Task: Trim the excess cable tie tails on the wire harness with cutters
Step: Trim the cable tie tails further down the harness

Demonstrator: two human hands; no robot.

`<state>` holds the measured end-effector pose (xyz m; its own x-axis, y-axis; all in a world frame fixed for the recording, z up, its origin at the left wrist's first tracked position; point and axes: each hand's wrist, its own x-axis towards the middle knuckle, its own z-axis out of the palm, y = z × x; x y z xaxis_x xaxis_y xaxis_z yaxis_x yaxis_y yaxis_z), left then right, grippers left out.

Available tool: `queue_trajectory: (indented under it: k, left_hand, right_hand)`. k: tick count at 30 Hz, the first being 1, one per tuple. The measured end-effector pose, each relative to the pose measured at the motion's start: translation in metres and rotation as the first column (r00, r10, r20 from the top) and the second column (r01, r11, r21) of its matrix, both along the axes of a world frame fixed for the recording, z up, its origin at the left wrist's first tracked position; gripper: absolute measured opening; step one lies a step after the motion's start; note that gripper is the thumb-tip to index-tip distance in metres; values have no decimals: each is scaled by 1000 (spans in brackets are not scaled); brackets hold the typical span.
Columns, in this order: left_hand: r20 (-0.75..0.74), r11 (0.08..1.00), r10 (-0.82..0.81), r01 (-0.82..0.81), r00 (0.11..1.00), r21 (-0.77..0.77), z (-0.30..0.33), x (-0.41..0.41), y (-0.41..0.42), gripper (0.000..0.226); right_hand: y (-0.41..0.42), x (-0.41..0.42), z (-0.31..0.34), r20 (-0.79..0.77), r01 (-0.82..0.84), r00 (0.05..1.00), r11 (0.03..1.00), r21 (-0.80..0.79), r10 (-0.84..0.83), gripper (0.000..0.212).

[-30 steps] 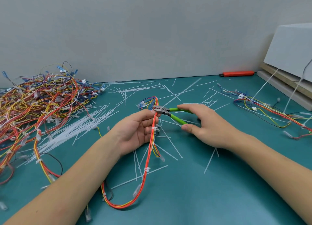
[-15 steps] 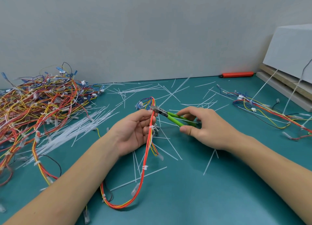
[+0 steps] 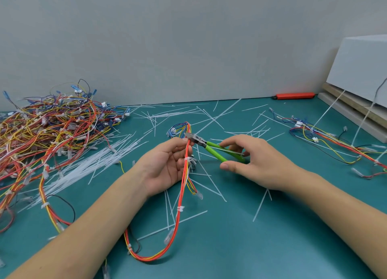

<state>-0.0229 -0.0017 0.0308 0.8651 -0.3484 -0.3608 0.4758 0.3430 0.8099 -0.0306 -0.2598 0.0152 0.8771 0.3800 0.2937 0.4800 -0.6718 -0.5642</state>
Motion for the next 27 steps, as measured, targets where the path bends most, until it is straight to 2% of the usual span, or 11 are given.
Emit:
queue_trajectory:
  k: [3, 8, 11, 18, 27]
  left_hand:
    - [13, 1000, -8, 8, 1000, 5, 0, -1, 0, 10]
    - [49, 999, -37, 35, 998, 40, -1, -3, -3, 13]
    - [63, 997, -54, 51, 997, 51, -1, -3, -3, 14]
    - [65, 997, -63, 61, 996, 42, -1, -2, -2, 14]
    - [67, 997, -60, 56, 996, 58, -2, -3, -3, 18]
  right_hand:
    - [-4, 3, 1, 16, 22, 1000, 1000, -2, -22, 48]
    - [-4, 3, -4, 19, 5, 1000, 997, -81, -4, 59]
    - [-4, 5, -7, -1, -9, 1000, 997, -74, 9, 60]
    - [-4, 7, -8, -8, 24, 1000, 998, -55, -25, 42]
    - [-5, 3, -3, 1, 45, 999, 996, -75, -45, 58]
